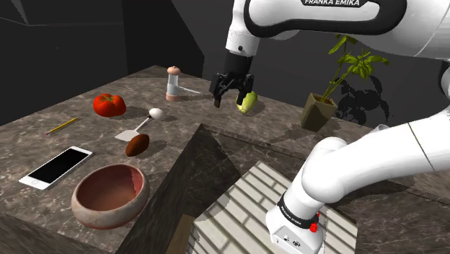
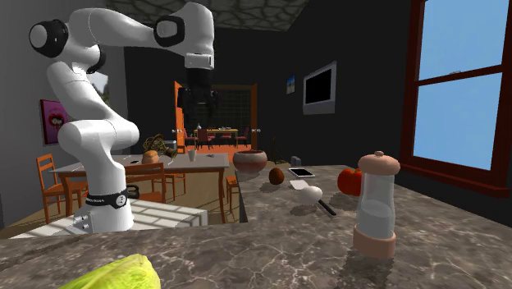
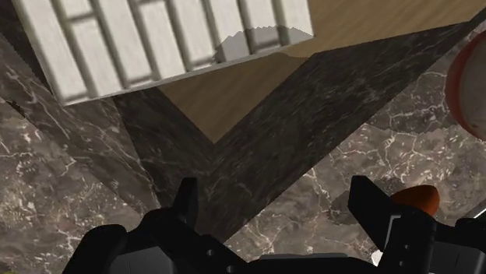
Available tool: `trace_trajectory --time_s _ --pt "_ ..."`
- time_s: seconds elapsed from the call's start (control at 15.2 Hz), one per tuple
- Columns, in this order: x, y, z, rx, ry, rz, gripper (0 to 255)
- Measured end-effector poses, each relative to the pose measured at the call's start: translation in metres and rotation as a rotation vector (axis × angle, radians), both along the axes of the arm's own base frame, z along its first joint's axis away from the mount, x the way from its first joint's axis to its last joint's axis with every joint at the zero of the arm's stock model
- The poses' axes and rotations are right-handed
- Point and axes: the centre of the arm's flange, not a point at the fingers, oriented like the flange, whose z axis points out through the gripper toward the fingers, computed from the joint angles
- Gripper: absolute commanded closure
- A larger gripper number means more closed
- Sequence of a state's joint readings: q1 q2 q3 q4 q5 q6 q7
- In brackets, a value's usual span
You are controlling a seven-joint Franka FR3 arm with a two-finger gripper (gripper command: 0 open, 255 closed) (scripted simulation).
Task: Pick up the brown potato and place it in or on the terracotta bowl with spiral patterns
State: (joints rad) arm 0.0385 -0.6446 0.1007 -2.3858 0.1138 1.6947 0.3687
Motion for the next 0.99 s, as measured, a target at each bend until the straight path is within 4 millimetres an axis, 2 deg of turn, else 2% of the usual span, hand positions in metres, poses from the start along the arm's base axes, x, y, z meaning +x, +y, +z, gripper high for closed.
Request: trace_trajectory --time_s 0.33,0.99 --pt "0.029 0.043 -0.035 0.004 -0.020 -0.063 0" --pt "0.101 0.122 -0.105 0.010 -0.062 -0.191 0"
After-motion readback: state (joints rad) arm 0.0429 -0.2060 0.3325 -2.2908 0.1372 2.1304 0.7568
